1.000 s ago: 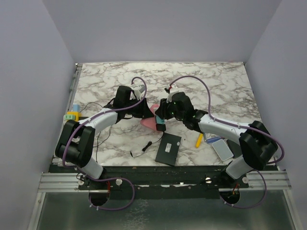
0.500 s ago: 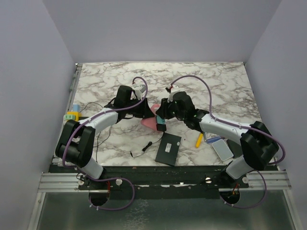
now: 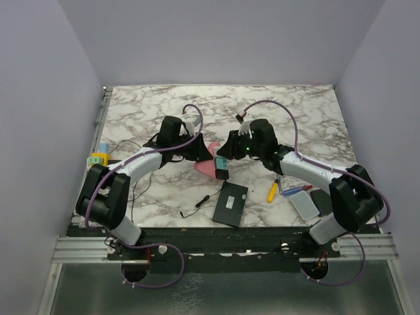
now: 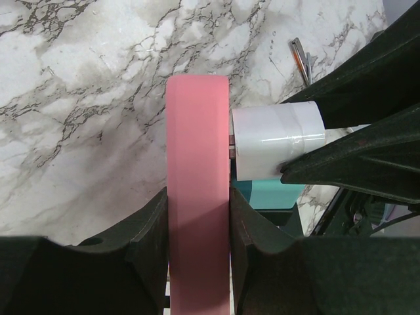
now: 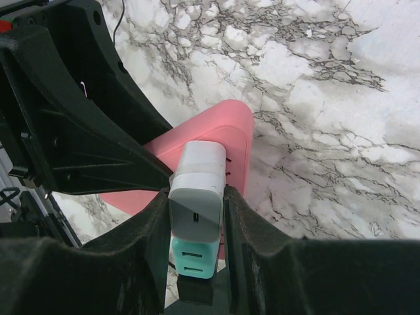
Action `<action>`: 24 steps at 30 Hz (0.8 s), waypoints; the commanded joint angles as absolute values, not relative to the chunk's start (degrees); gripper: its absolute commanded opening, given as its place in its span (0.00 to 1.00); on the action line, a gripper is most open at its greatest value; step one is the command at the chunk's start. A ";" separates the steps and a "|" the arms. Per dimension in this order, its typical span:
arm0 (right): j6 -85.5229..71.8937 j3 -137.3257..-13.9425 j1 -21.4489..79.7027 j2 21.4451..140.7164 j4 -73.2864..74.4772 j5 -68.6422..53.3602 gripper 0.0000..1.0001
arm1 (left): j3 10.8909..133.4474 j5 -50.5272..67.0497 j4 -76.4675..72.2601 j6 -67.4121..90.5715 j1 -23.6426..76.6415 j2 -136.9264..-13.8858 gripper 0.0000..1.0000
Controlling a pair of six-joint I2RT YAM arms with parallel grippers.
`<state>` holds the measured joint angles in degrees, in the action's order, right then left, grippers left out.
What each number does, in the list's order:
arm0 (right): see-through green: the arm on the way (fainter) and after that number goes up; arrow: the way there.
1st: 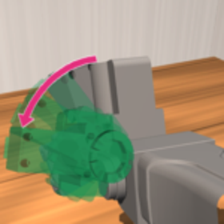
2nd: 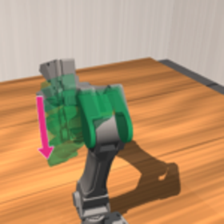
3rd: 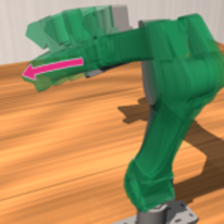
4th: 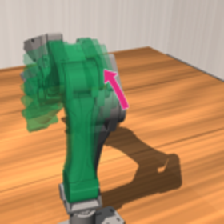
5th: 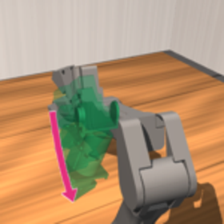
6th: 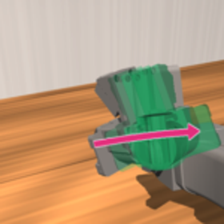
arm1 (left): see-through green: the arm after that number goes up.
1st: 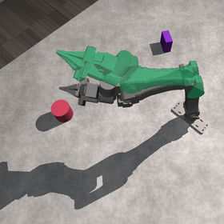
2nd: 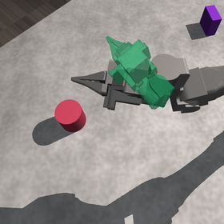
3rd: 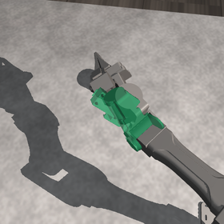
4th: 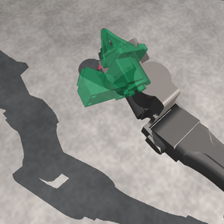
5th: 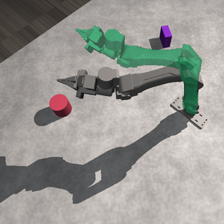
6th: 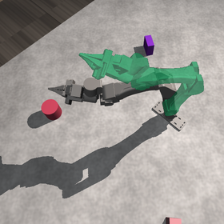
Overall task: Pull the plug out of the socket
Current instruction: Remove the plug from the socket.
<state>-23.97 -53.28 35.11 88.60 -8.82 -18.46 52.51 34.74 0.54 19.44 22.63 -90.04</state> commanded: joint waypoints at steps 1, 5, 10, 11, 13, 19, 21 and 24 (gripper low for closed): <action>-27.05 -53.68 35.25 87.48 -15.67 -27.74 0.00 | 53.17 31.90 1.66 17.59 22.24 -91.47 0.00; -25.98 -54.20 35.24 87.79 -15.31 -28.19 0.00 | 53.26 31.76 1.67 17.65 22.23 -91.49 0.00; -23.93 -54.02 36.52 85.79 -12.92 -19.97 0.00 | 53.43 30.77 2.07 17.62 22.23 -91.67 0.00; -23.23 -54.05 37.08 85.23 -12.14 -17.84 0.00 | 53.51 30.66 2.17 17.59 22.25 -91.78 0.00; -21.92 -54.07 38.23 84.36 -11.03 -14.41 0.00 | 53.61 30.55 2.35 17.55 22.19 -91.97 0.00; -18.90 -53.79 41.99 83.06 -9.40 -7.71 0.00 | 53.78 30.25 2.54 17.42 22.19 -92.13 0.00; -18.38 -53.91 43.02 83.06 -8.86 -5.77 0.00 | 53.83 30.06 2.68 17.33 22.23 -92.19 0.00; -17.65 -54.25 44.45 83.33 -8.17 -3.19 0.00 | 53.88 30.03 2.85 17.32 22.16 -92.21 0.00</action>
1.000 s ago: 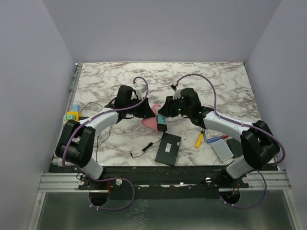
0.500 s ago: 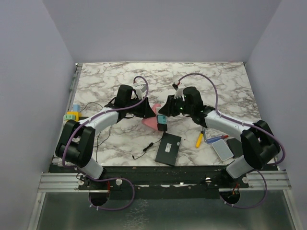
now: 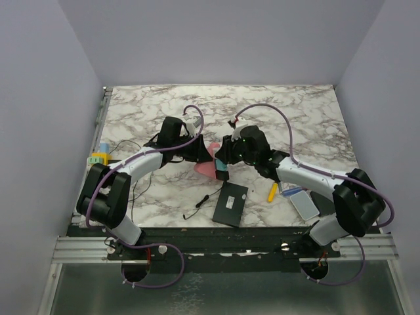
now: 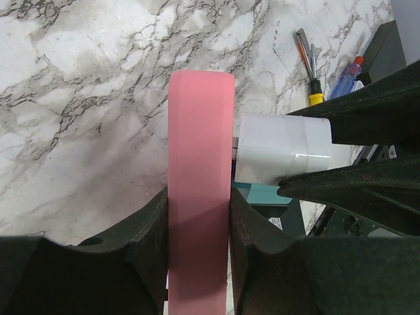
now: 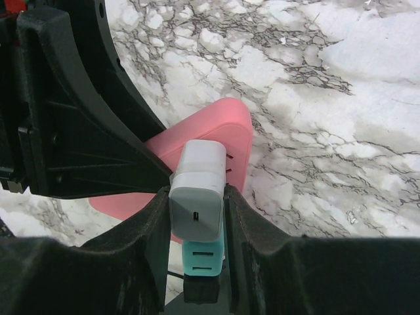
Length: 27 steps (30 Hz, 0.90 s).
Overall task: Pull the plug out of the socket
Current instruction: Remove the plug from the socket.
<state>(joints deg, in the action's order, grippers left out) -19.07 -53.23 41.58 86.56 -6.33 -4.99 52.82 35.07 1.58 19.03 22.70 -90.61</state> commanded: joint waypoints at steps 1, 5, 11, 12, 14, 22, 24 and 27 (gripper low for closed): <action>-17.37 -54.47 44.88 83.59 -7.85 -2.29 0.00 | 53.95 30.03 2.84 17.31 22.18 -92.22 0.00; -16.50 -55.46 46.23 84.49 -6.61 1.12 0.00 | 53.96 30.06 2.90 17.25 22.24 -92.27 0.00; -17.39 -55.63 46.85 85.16 -6.07 4.24 0.00 | 53.96 30.09 3.03 17.09 22.19 -92.06 0.00; -18.30 -55.05 46.85 84.73 -7.03 4.55 0.00 | 53.92 30.43 2.99 16.91 22.16 -92.09 0.00; -18.54 -53.62 46.78 83.87 -9.21 3.96 0.00 | 53.81 30.60 2.99 16.76 22.24 -92.00 0.00; -20.26 -52.92 42.65 84.11 -12.68 -9.06 0.00 | 53.62 30.89 3.01 16.26 22.16 -91.59 0.00; -20.97 -52.90 40.62 84.54 -13.44 -15.29 0.00 | 53.61 30.83 3.07 16.11 22.18 -91.50 0.00; -21.43 -53.66 38.35 85.64 -13.45 -21.27 0.00 | 53.66 31.01 3.12 15.96 22.24 -91.49 0.00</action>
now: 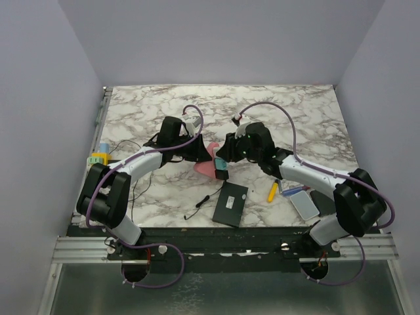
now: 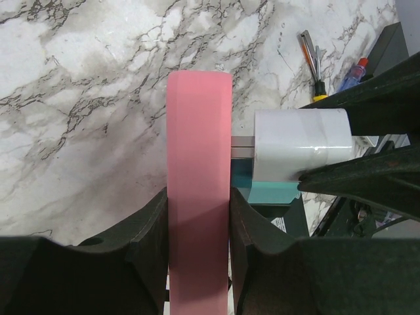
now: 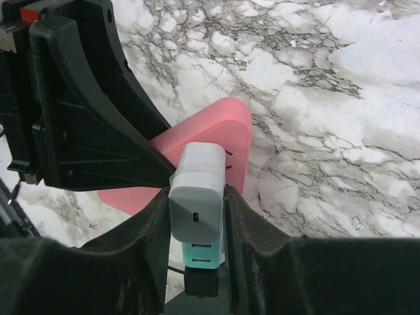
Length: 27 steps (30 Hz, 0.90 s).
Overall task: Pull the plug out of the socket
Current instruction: Remove the plug from the socket.
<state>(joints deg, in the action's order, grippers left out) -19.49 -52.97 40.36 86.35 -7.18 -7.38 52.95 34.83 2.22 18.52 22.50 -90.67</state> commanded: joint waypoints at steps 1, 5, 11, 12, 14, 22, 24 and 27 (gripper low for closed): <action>-21.37 -53.84 37.72 85.99 -13.40 -22.86 0.00 | 53.68 31.10 3.08 15.96 22.19 -91.49 0.00; -20.25 -54.13 37.27 86.92 -13.27 -24.72 0.00 | 53.70 31.11 3.08 15.92 22.18 -91.58 0.00; -18.67 -54.21 37.25 87.24 -11.51 -23.08 0.00 | 53.79 31.10 3.08 16.01 22.22 -91.96 0.00; -18.71 -53.95 37.26 87.13 -11.67 -22.63 0.00 | 53.79 31.07 3.08 16.00 22.22 -91.96 0.00; -18.75 -53.63 37.27 86.77 -11.69 -21.79 0.00 | 53.83 31.03 3.08 16.08 22.20 -92.08 0.00; -18.77 -51.97 37.26 82.58 -11.37 -15.21 0.00 | 53.88 29.58 3.24 16.01 22.21 -91.81 0.00; -19.51 -51.55 37.27 80.65 -10.97 -11.67 0.00 | 53.95 28.88 3.42 15.97 22.16 -91.59 0.00; -19.74 -51.33 37.24 78.73 -9.59 -6.81 0.00 | 54.04 27.88 3.60 15.94 22.10 -91.32 0.00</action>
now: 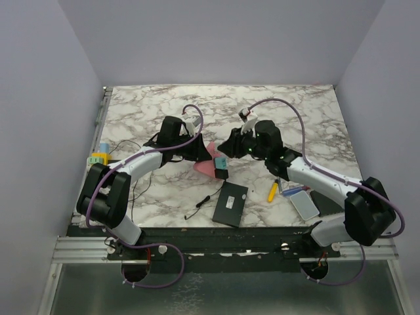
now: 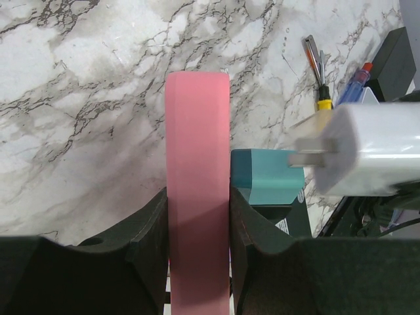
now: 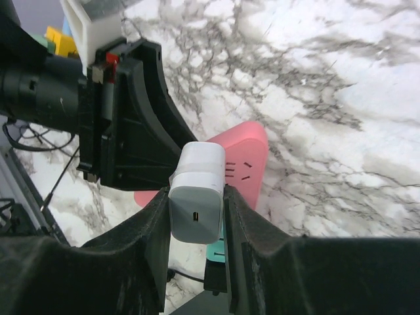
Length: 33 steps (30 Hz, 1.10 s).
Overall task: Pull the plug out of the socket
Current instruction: Remove the plug from the socket, then place the plug at the center of the board.
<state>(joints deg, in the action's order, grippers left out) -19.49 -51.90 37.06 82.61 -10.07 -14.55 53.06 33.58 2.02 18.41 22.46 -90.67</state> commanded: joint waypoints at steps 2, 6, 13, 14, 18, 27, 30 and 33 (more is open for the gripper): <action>-19.99 -51.37 37.12 77.80 -8.56 -4.60 0.00 | 54.13 27.48 3.74 16.00 21.89 -91.23 0.00; -21.98 -51.72 34.39 76.00 -4.11 -2.40 0.00 | 54.29 27.66 4.15 16.30 20.93 -91.08 0.00; -26.22 -45.46 21.47 70.19 -0.97 -6.54 0.00 | 54.32 27.53 4.47 16.14 19.12 -89.72 0.00; -26.94 -44.68 19.18 69.80 -0.52 -7.69 0.00 | 54.32 27.42 4.52 16.15 19.00 -89.65 0.00; -30.10 -41.23 10.44 70.37 -1.54 -13.21 0.00 | 54.32 27.42 4.62 16.18 18.81 -89.49 0.00; -34.35 -38.31 4.11 79.25 -10.54 -20.03 0.00 | 53.83 26.81 4.83 16.23 18.86 -88.75 0.00; -34.68 -39.20 4.04 82.26 -11.61 -19.02 0.00 | 53.79 26.67 4.85 16.22 18.87 -88.57 0.00; -34.98 -40.49 3.88 85.08 -10.97 -17.17 0.00 | 53.94 26.88 4.86 16.33 18.90 -88.79 0.00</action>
